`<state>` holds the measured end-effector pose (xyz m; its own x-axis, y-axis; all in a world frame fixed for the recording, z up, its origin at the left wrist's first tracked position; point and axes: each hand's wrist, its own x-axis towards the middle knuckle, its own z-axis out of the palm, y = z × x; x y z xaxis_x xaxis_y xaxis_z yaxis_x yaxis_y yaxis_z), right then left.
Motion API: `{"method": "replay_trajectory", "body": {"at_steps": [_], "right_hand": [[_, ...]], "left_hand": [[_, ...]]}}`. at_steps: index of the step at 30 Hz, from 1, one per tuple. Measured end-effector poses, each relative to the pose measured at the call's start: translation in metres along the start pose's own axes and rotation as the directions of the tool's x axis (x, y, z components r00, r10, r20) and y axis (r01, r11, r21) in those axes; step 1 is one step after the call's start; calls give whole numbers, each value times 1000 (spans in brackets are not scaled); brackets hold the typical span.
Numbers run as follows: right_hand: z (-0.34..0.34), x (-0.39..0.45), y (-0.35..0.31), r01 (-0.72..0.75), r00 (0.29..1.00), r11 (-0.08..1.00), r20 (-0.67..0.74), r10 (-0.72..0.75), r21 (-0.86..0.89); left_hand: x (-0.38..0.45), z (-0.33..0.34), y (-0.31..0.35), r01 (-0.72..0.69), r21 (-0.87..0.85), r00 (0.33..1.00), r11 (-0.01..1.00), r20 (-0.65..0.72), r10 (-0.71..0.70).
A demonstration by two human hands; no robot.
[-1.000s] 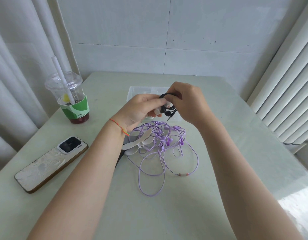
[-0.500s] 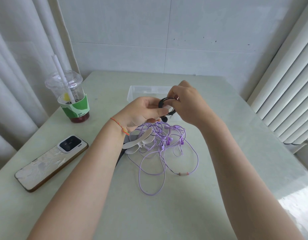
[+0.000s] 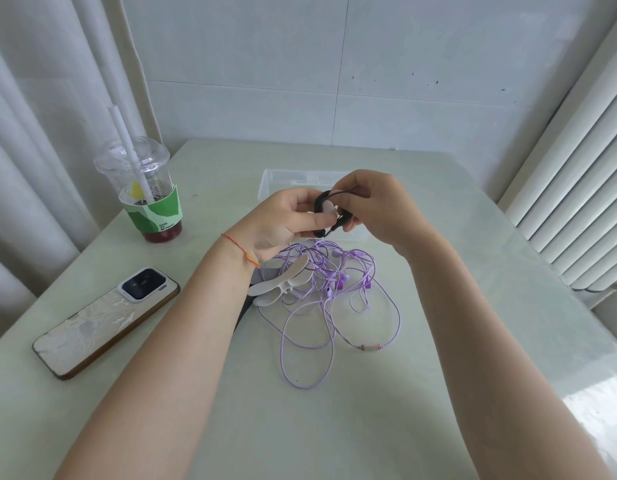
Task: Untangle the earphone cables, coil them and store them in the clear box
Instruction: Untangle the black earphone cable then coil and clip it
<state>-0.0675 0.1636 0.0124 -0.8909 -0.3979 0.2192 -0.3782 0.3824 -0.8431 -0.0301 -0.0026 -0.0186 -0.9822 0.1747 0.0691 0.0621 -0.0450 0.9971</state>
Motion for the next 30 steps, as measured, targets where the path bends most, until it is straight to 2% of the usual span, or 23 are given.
{"method": "replay_trajectory", "body": {"at_steps": [4, 10, 14, 18, 20, 23, 27, 30], "right_hand": [[-3, 0, 2, -71, 997, 983, 48, 64, 167], [-16, -1, 9, -238, 957, 937, 227, 181, 257], [-25, -2, 12, -272, 928, 901, 338, 153, 337], [-25, -3, 14, -284, 921, 842, 374, 107, 458], [-22, -1, 16, -282, 935, 814, 337, 114, 508], [-11, 3, 17, -226, 972, 817, 175, 155, 531], [2, 4, 11, -81, 988, 919, -94, 126, 385], [5, 4, 9, -7, 975, 965, -212, 65, 261]], "left_hand": [[-2, -2, 3, -14, -84, 1000, 996, 9, 15], [-4, -5, 4, -18, 1, 996, 1000, 89, 17], [-5, -7, 6, -22, 11, 992, 1000, 124, 20], [-4, -8, 5, -47, 9, 994, 999, 95, 46], [-3, -8, 4, -46, 2, 997, 999, 68, 46], [-2, -8, 4, -31, -24, 999, 999, 30, 31], [0, -8, 1, -49, -116, 999, 992, -19, 47], [1, -11, 0, -65, -261, 998, 963, -24, 61]]}}
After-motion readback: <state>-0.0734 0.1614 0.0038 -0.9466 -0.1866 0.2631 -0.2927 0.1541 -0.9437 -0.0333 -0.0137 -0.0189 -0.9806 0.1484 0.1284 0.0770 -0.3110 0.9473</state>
